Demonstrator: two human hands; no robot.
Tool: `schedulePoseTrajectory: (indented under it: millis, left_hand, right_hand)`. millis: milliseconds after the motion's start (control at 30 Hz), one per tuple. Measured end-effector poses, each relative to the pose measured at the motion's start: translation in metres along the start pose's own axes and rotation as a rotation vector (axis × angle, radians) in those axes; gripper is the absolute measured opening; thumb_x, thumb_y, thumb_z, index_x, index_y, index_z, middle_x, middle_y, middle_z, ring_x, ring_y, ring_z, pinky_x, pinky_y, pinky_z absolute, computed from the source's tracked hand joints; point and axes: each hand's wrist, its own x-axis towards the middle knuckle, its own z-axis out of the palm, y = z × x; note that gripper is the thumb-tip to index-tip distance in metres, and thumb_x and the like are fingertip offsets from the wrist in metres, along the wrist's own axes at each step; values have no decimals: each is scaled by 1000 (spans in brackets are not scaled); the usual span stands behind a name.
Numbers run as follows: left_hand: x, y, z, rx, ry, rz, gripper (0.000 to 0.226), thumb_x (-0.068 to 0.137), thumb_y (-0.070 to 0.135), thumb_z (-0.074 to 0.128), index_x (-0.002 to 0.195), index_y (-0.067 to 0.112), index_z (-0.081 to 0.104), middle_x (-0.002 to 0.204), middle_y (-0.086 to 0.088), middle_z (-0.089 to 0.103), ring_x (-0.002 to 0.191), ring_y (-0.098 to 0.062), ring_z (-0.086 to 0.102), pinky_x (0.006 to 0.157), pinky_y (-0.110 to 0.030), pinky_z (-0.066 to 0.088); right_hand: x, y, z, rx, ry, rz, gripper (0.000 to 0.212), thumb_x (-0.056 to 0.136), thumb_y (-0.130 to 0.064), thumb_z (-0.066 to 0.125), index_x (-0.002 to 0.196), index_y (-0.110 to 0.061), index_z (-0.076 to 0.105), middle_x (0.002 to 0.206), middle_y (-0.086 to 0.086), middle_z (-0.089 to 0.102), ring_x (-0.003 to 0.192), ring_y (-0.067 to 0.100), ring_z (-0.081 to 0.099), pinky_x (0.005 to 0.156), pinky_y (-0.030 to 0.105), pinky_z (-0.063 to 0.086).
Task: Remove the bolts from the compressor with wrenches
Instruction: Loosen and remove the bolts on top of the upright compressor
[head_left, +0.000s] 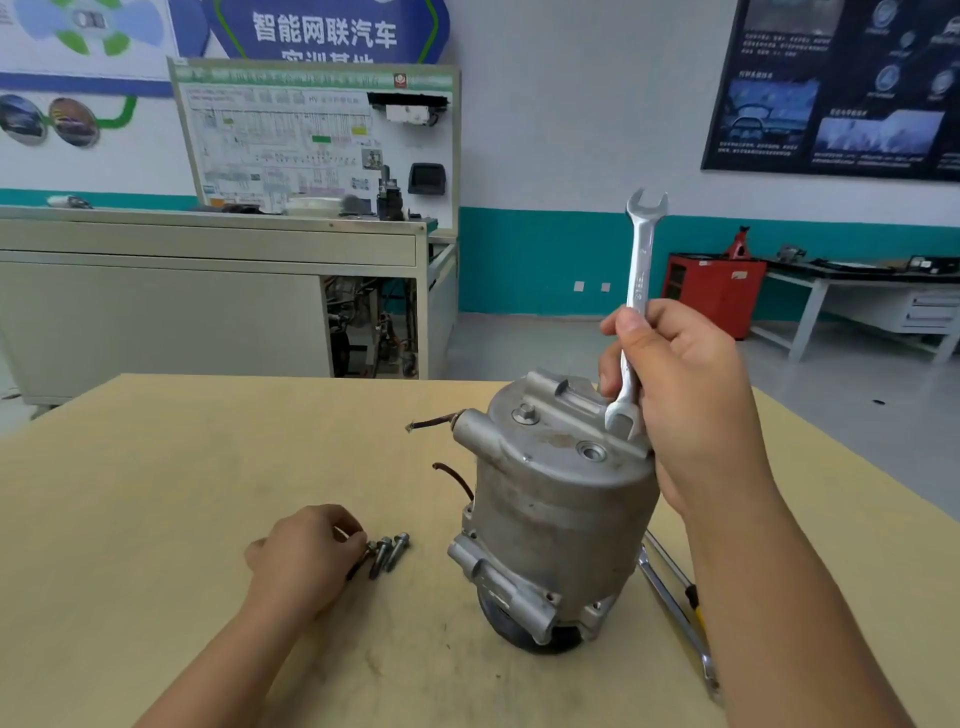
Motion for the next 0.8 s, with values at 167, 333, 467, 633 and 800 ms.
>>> schedulePoseTrajectory:
  millis: [167, 333, 467, 633, 800]
  left_hand:
    - [-7, 4, -1, 15, 20, 29, 15, 91, 32, 48, 81, 38, 58, 85, 15, 62, 87, -12, 54, 80, -29, 28]
    - [-23, 25, -22, -473, 216, 288, 24, 91, 39, 55, 114, 35, 57, 99, 18, 61, 100, -7, 59, 87, -29, 41]
    - [-38, 68, -64, -837, -181, 660, 76, 60, 76, 64, 128, 57, 37, 135, 30, 42, 127, 7, 39, 99, -16, 37]
    - [-25, 107, -87, -154, -216, 855, 104, 44, 88, 53, 133, 66, 4, 151, 34, 3, 139, 4, -20, 118, -46, -2]
    - [-9, 124, -101, 16, -341, 925, 110, 41, 86, 60, 133, 68, 2, 131, 55, -8, 132, 5, -34, 114, -47, -18]
  right_hand:
    - [8, -7, 1, -54, -66, 61, 15, 97, -21, 46, 85, -16, 53, 46, -5, 56, 42, 5, 44, 53, 25, 39]
    - [10, -7, -2, 9, -57, 40, 14, 95, -12, 50, 82, -13, 54, 56, -5, 62, 35, 4, 38, 36, 17, 36]
    - [8, -6, -1, -26, -55, -70, 16, 94, -14, 51, 79, -16, 57, 67, -5, 64, 38, 7, 43, 38, 16, 37]
    - [5, -11, -1, 18, -94, -169, 17, 96, -14, 47, 81, -17, 55, 72, -2, 65, 45, 13, 54, 41, 20, 44]
    - [5, -9, 0, 76, -166, -156, 21, 99, -17, 40, 82, -16, 52, 69, -2, 63, 49, 15, 56, 44, 21, 45]
